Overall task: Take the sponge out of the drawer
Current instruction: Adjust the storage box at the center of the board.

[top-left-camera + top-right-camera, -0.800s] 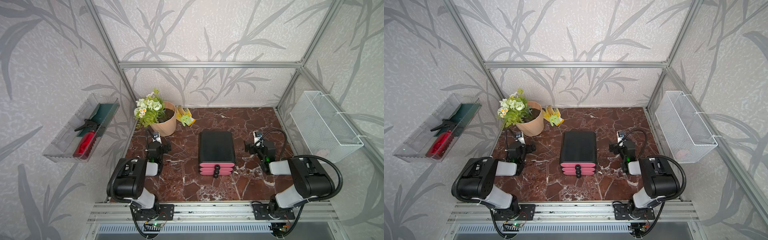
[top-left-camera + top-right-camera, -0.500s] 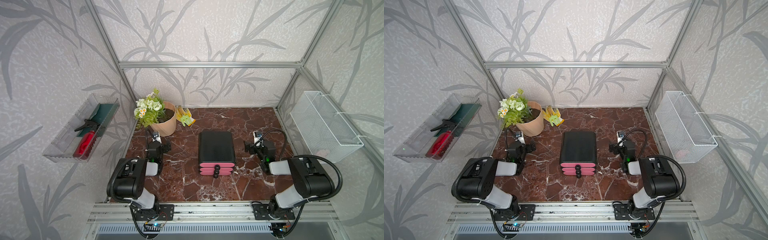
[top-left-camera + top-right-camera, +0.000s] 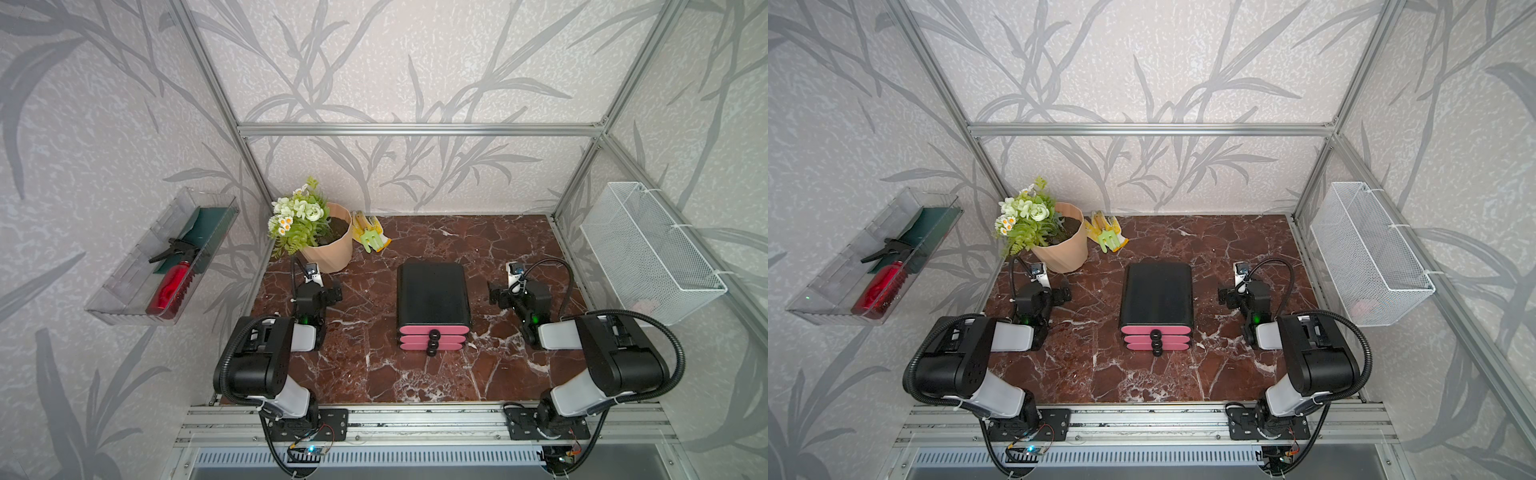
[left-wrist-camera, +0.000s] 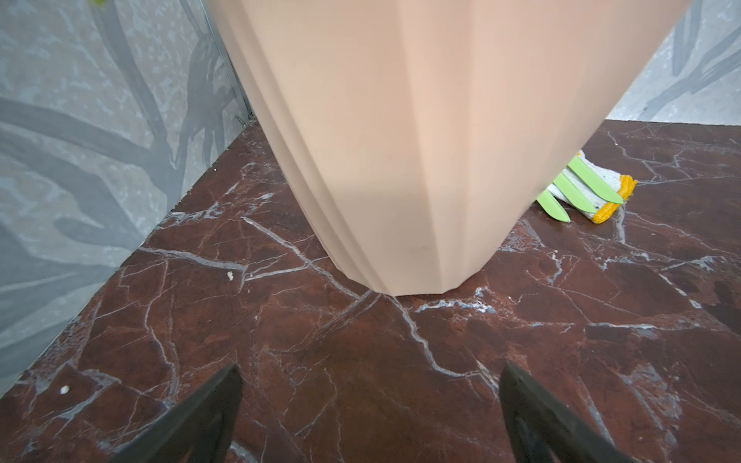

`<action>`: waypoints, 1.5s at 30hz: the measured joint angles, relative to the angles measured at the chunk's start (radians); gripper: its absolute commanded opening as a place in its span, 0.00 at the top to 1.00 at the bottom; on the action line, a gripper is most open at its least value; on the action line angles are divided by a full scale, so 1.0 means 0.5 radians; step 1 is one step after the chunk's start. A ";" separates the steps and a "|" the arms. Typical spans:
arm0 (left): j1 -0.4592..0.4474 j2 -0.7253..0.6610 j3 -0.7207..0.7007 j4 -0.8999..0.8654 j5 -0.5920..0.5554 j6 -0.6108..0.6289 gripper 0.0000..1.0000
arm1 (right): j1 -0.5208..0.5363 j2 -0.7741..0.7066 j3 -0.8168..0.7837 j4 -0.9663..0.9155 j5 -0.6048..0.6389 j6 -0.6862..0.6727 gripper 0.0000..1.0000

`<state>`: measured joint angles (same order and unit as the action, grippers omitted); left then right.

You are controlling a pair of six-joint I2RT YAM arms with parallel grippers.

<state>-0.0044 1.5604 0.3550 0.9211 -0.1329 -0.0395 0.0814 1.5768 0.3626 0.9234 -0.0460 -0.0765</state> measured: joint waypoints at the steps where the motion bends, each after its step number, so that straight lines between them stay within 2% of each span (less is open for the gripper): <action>1: 0.000 0.000 0.000 0.000 0.000 0.000 0.01 | 0.000 0.000 0.000 0.000 -0.001 0.000 0.01; 9: 0.000 -0.051 -0.014 0.005 -0.037 0.002 0.01 | 0.004 -0.037 -0.011 -0.002 0.018 0.000 0.01; 12: -0.026 -0.390 -0.057 -0.169 -0.072 0.005 0.01 | 0.037 -0.235 -0.071 -0.032 0.078 -0.007 0.01; 17: -0.074 -1.112 0.081 -0.647 -0.027 -0.152 0.01 | 0.207 -0.836 -0.062 -0.306 0.167 -0.078 0.01; 21: -0.134 -1.315 0.269 -0.980 0.079 -0.378 0.01 | 0.340 -1.218 0.124 -0.704 0.214 -0.018 0.01; 27: -0.346 -1.458 0.340 -1.480 0.298 -0.848 0.01 | 0.615 -1.611 0.460 -1.408 0.160 0.298 0.01; 34: -0.755 -1.662 0.359 -1.826 0.417 -1.427 0.01 | 0.893 -1.698 0.658 -2.023 -0.071 0.916 0.01; 40: -1.082 -1.614 0.443 -1.852 0.404 -1.744 0.01 | 1.017 -1.711 0.756 -2.366 -0.153 1.179 0.01; 45: -1.185 -1.488 0.434 -1.669 0.439 -1.835 0.01 | 1.109 -1.765 0.743 -2.283 -0.246 1.376 0.01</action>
<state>-0.5968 0.8165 0.5720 0.0864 0.0868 -0.9569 0.6361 0.6945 0.7341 -0.2180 -0.1688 0.6113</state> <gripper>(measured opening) 0.992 0.992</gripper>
